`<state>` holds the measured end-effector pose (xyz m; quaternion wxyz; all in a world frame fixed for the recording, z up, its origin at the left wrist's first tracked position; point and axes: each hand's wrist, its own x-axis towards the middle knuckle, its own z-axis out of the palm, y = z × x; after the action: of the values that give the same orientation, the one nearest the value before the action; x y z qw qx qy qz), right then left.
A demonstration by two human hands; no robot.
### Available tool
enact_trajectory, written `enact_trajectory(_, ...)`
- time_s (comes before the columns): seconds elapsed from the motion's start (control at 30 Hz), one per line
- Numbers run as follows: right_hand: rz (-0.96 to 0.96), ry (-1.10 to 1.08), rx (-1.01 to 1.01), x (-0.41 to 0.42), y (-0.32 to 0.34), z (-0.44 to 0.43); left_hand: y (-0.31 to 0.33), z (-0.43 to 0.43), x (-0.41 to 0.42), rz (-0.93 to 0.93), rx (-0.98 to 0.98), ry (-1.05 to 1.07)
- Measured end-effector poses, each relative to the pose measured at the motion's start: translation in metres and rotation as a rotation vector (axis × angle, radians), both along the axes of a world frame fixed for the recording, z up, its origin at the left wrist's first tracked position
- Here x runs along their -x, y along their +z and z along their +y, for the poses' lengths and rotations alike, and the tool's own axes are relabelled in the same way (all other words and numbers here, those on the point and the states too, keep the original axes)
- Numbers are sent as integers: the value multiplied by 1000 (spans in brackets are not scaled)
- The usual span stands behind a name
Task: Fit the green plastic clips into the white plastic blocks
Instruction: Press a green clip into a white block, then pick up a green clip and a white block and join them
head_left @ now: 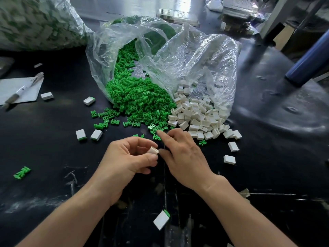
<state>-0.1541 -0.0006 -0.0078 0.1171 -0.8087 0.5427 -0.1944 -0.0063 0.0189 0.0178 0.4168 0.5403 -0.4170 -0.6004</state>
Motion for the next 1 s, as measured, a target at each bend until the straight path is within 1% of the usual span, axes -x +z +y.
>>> enact_trajectory(0.07, 54, 12, 11, -1, 0, -1, 0, 0, -1, 14, 2, -6)
enact_trajectory(0.17, -29, -18, 13, 1, 3, 0, -1, -1, -1, 26, 4, -24)
enact_trajectory(0.3, -46, -5, -33, 4, 5, 2, -2, -1, 0, 52, 3, -35)
enact_trajectory(0.47, -117, -2, -63, 6, 7, 6, -2, -1, 1, 90, 1, -44)
enact_trajectory(0.53, -251, -53, -103, 9, 9, 6, -2, -1, 0, 98, -2, -46)
enact_trajectory(0.6, -514, -132, -205, 15, 11, 7, -3, -1, 0, 86, -5, -55)
enact_trajectory(0.67, -815, -177, -373, 16, 14, 7, -4, -1, 0, 73, -10, -62)
enact_trajectory(0.73, -1004, -182, -493, 16, 15, 7, -4, -1, 0, 67, -16, -64)
enact_trajectory(0.8, -1061, -158, -538, 15, 18, 9, -3, -1, 1, 66, -16, -63)
enact_trajectory(1.0, -966, -85, -467, 11, 22, 12, -1, 0, 1, 39, -2, -83)
